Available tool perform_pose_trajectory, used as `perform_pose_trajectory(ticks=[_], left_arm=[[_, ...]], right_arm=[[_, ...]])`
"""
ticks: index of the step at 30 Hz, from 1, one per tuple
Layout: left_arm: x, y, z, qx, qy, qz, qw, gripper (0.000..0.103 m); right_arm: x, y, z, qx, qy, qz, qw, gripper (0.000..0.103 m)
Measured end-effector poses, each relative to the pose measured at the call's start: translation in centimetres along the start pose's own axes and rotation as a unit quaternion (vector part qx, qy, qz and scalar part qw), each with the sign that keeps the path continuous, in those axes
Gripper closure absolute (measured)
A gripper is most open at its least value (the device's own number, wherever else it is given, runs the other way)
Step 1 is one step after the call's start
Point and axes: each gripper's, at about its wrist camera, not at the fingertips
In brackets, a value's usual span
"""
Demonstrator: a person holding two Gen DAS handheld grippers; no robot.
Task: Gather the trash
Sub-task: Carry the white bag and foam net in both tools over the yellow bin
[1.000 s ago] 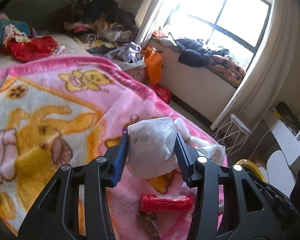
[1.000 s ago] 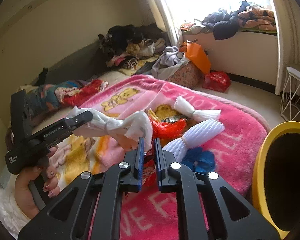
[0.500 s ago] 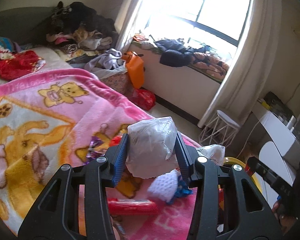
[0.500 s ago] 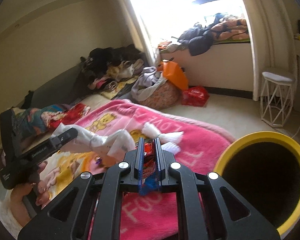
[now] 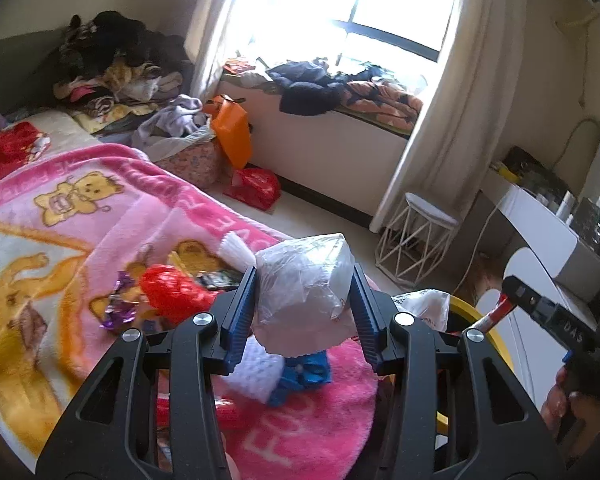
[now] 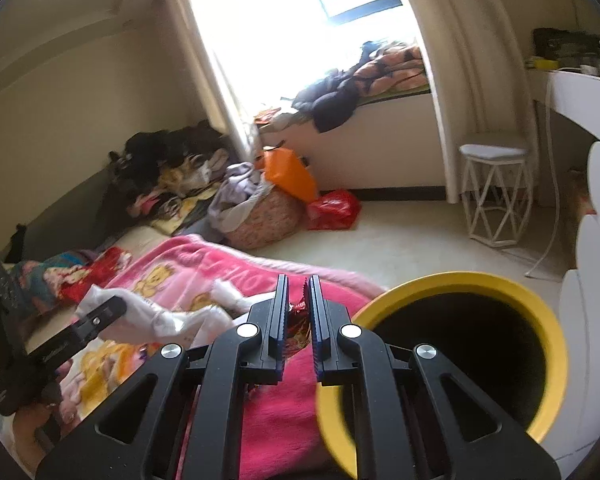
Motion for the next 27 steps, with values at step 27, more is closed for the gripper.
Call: perform_pose_trajectory(ticks=[27], left_arm=[[-3.8, 10.0, 6.1, -0.045, -0.053, 0.088, 0.9937, 0.065]], right_arm=[[-1.1, 10.9, -1.2, -0.151, 0.008, 0.025, 0.988, 0.093]])
Point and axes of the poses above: each gripper's, at about its wrist camera, not at the fingertips, and z roughly the way its jaws point, y to its right, x to its top, and after that the axes turned 5 degrees about y, right-handed
